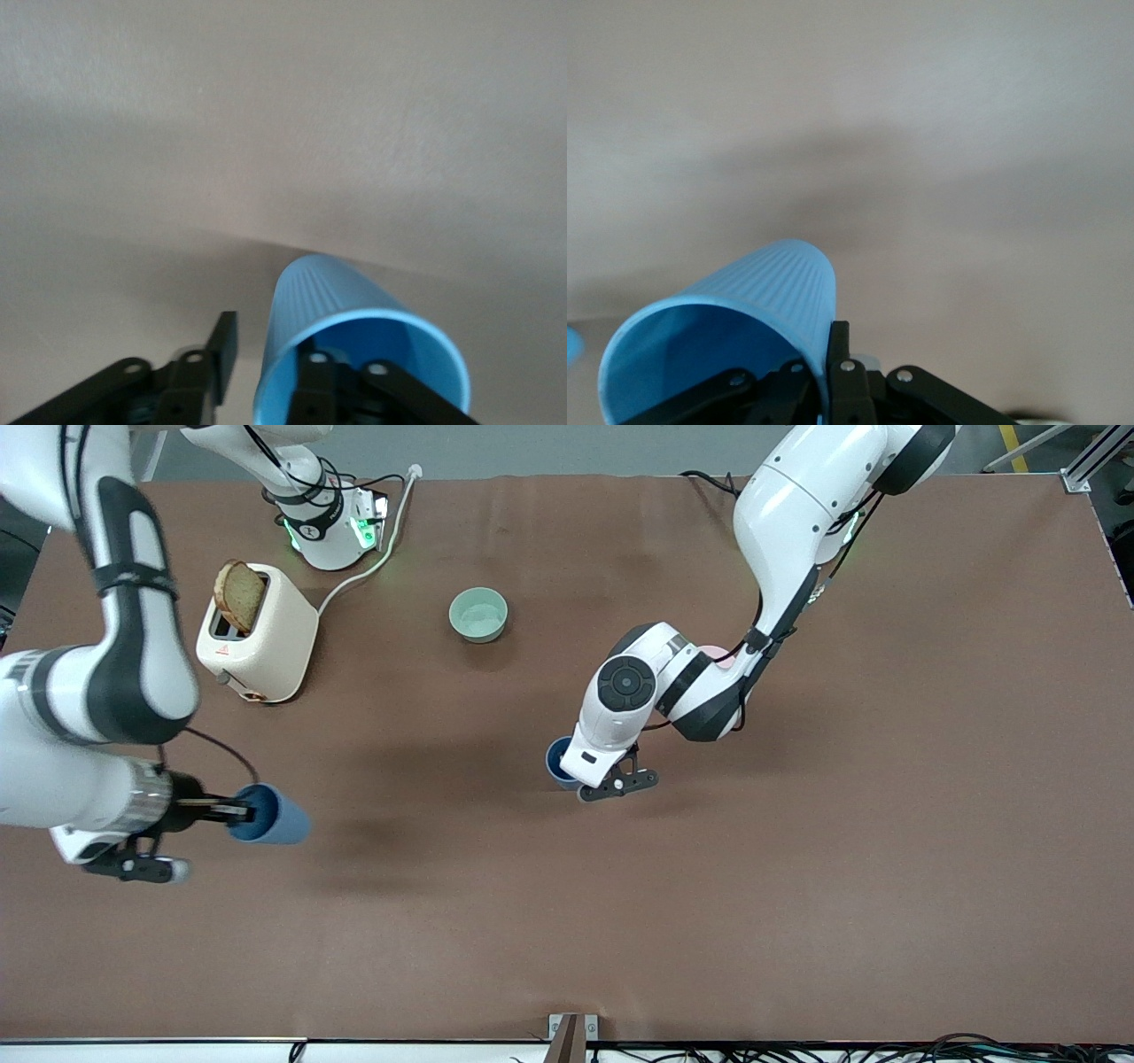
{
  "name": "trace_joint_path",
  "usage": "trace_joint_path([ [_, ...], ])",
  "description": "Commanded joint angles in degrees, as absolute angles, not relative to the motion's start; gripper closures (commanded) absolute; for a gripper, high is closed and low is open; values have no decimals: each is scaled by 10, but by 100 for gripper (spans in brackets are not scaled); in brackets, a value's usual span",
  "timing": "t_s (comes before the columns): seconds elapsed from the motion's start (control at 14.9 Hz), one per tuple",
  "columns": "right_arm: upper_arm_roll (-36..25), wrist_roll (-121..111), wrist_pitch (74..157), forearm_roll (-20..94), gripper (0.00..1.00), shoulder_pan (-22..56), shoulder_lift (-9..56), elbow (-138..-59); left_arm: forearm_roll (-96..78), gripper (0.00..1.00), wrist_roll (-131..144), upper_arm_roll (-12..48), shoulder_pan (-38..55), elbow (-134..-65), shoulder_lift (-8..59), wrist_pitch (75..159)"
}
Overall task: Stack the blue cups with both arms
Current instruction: 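Carry the cup with the left gripper while the right gripper follows, then release the left cup while the right gripper brings its cup above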
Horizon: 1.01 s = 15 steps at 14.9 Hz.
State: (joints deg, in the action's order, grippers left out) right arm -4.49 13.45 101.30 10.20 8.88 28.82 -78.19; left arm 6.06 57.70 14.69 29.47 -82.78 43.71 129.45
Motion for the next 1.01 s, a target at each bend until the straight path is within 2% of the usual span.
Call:
trace_joint_path([
  [0.0,-50,289,999,108,99,175,269,-788,76,0,560,122,289,-794,397,1268],
  [0.13,-50,394,1000,107,99,243,269,-788,79,0,508,104,267,-788,354,1225],
  [0.27,-51,491,1011,107,99,313,272,-787,71,0,470,111,213,-797,290,1210],
  [0.34,-51,517,1026,107,99,334,274,-787,73,0,452,112,191,-800,266,1177],
  [0.6,-50,597,1086,125,99,397,301,-787,76,0,323,112,128,-797,180,1033],
  [0.94,-50,629,1135,126,99,427,343,-787,57,0,172,112,61,-798,91,929],
])
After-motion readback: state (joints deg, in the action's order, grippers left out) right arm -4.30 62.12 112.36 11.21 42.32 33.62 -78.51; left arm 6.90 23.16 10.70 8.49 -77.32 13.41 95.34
